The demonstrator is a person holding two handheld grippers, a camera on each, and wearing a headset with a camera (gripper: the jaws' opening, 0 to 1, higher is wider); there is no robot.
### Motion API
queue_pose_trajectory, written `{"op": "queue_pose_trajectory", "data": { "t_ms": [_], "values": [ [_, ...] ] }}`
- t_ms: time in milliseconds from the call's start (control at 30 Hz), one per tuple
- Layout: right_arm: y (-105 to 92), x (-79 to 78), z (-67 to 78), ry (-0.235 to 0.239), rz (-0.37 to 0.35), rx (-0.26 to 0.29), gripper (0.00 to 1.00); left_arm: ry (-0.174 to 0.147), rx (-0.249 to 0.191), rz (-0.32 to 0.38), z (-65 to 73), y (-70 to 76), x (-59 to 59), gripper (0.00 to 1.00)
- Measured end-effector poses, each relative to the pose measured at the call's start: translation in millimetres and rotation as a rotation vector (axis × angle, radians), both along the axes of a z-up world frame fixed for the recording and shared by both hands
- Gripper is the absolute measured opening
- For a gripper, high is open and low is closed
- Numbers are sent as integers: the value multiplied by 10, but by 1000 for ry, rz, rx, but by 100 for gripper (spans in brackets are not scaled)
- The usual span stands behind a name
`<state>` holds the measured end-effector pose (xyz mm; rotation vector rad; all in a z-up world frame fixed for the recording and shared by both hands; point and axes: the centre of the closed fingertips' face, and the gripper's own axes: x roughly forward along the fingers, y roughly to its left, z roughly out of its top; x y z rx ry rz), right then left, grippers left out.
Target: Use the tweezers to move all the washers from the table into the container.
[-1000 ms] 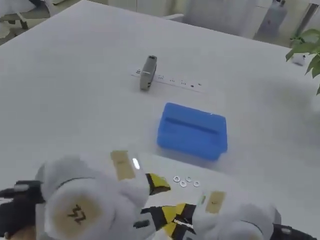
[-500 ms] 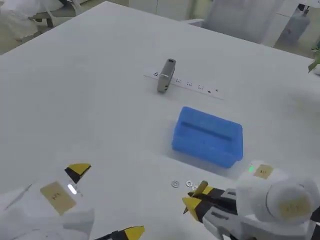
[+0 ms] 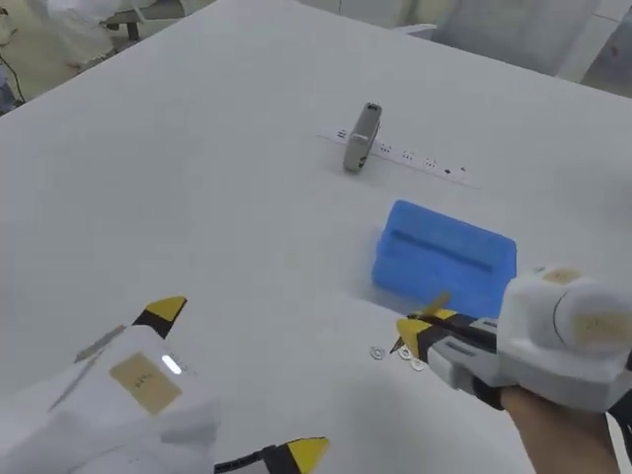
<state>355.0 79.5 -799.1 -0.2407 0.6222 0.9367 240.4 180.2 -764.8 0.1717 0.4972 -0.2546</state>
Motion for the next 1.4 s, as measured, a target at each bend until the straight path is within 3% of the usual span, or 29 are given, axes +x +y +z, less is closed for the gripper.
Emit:
{"op": "queue_pose_trajectory", "data": {
  "t_ms": [100,267,433,633,933,1033,1133,1300,1400],
  "values": [
    [12,30,-51,8,-10,-2,4,13,47,17,-46,55,-1,99],
    [27,62,-98,10,-26,-2,4,13,18,59,-38,124,14,99],
    [62,77,-126,12,-37,1,4,30,60,43,-84,109,-5,99],
    [84,44,-204,9,-30,-17,4,38,60,47,-94,130,-9,99],
    [89,40,-192,-16,-26,-11,3,41,77,47,-101,145,-14,98],
    [83,35,-197,4,-42,2,2,44,77,44,-107,142,-14,98],
    [76,11,-200,-16,-30,-23,2,40,75,42,-100,139,-13,98],
    [65,44,-194,31,-44,-35,2,37,74,45,-94,148,-15,98],
    [83,79,-131,-3,-11,-59,2,34,74,48,-87,155,-16,98]
  ]
}}
